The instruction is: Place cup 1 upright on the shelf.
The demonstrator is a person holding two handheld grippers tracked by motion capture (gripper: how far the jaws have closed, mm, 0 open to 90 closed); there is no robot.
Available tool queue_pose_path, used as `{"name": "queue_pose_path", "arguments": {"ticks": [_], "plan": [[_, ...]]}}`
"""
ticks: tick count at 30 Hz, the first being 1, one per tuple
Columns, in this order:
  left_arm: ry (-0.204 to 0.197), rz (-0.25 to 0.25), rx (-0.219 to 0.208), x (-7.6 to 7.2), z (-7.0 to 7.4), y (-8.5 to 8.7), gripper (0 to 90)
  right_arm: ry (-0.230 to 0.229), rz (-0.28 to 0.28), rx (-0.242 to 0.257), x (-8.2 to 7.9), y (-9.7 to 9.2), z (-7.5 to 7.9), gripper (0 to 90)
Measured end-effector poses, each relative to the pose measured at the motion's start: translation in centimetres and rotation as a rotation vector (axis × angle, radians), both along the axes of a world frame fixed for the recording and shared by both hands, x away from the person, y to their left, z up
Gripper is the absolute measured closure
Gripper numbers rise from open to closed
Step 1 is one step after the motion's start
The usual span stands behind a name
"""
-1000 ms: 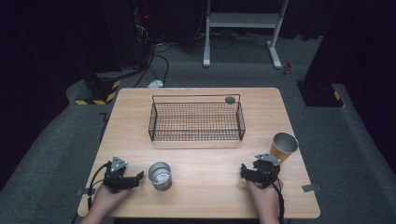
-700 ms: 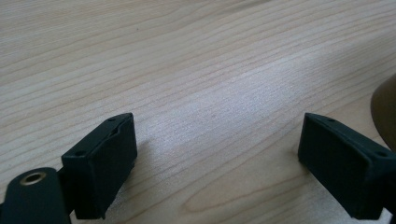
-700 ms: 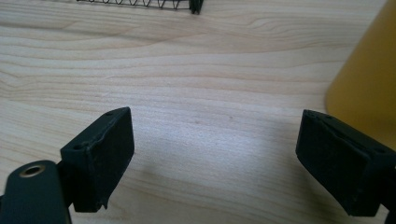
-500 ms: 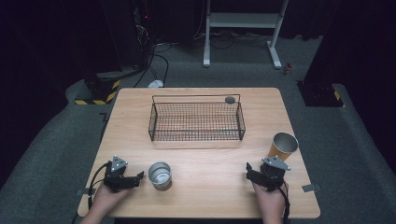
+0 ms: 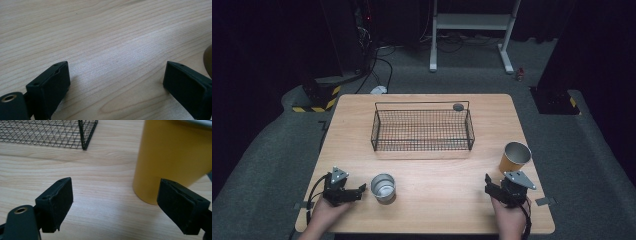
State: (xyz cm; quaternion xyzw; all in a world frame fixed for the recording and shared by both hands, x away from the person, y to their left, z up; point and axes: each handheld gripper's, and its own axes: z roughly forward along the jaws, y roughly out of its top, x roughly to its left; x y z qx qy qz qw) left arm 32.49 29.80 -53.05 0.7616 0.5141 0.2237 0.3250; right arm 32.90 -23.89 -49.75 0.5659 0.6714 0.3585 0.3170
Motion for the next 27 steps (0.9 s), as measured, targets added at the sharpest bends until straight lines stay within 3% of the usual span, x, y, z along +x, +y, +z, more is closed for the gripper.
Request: {"name": "queue_pose_path", "arguments": {"ticks": [6, 13, 27], "plan": [[0.000, 0.000, 0.000, 0.0, 0.0, 0.0, 7.5, -0.012, -0.014, 0.016, -0.3, -1.3, 0.5, 14.7], [0.000, 0.000, 0.000, 0.0, 0.0, 0.0, 7.4, -0.036, -0.049, -0.008, -0.5, -2.2, 1.0, 13.5], [0.001, 0.019, -0.002, -0.2, 0.0, -0.1, 7.7, -0.060, -0.082, -0.018, 0.9, -3.5, 0.8, 9.7]]}}
